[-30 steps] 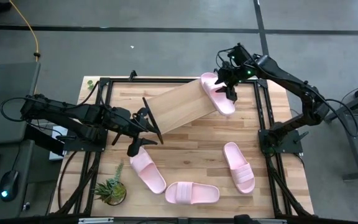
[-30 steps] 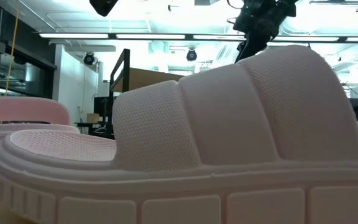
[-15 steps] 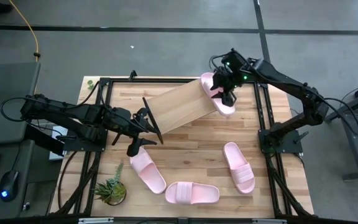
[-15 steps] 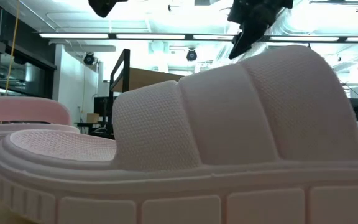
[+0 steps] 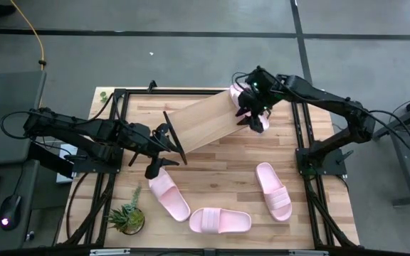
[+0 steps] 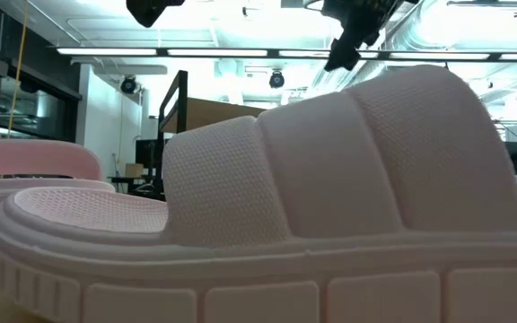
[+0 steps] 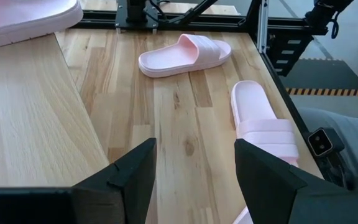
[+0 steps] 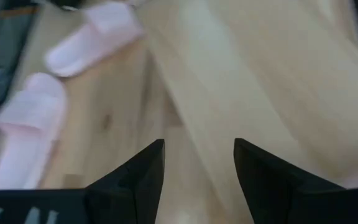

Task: Pick and place slides into the shelf
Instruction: Put the pink slide on the shelf

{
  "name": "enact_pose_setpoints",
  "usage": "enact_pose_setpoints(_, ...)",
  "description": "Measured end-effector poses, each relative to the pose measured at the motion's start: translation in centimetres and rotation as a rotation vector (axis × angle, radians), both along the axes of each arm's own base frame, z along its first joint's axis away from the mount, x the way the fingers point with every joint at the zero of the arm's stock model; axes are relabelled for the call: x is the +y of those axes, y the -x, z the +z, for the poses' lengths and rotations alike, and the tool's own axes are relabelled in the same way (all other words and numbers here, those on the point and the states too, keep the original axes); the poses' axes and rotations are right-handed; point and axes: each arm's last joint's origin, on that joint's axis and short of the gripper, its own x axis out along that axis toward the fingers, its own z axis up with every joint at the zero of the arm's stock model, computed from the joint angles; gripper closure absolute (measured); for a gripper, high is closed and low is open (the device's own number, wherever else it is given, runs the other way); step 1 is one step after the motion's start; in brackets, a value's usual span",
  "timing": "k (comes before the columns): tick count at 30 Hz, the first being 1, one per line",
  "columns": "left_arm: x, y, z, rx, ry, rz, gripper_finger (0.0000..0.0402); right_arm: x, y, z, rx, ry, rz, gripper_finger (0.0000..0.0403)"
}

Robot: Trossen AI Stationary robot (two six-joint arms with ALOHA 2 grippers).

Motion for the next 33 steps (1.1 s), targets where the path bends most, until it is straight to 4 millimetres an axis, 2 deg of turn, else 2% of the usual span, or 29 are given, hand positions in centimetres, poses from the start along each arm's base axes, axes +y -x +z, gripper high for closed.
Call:
enact_pose_setpoints(7, 0.0, 0.0, -0.2, 0.019, 0.024, 0.015, 0.0202, 1.7, -0.9, 0.3, -0.052, -0.041, 0.083, 0.022)
enact_pose_setpoints(19, -0.5, -1.8, -2.1, 0.111, 0.08, 0.007, 0.0202, 5.0, -2.1, 0.4, -0.06, -0.064, 0.166, 0.022)
enact_pose_setpoints(25, -2.1, -2.1, -2.0, 0.081, 0.08, -0.061, 0.0202, 6.2, -2.4, 0.4, -0.041, -0.003, 0.146, 0.022)
enact_pose_setpoints(33, -4.5, -1.0, -1.5, 0.073, 0.079, -0.157, 0.0202, 7.8, -3.0, 0.6, -0.067, 0.018, 0.165, 0.022)
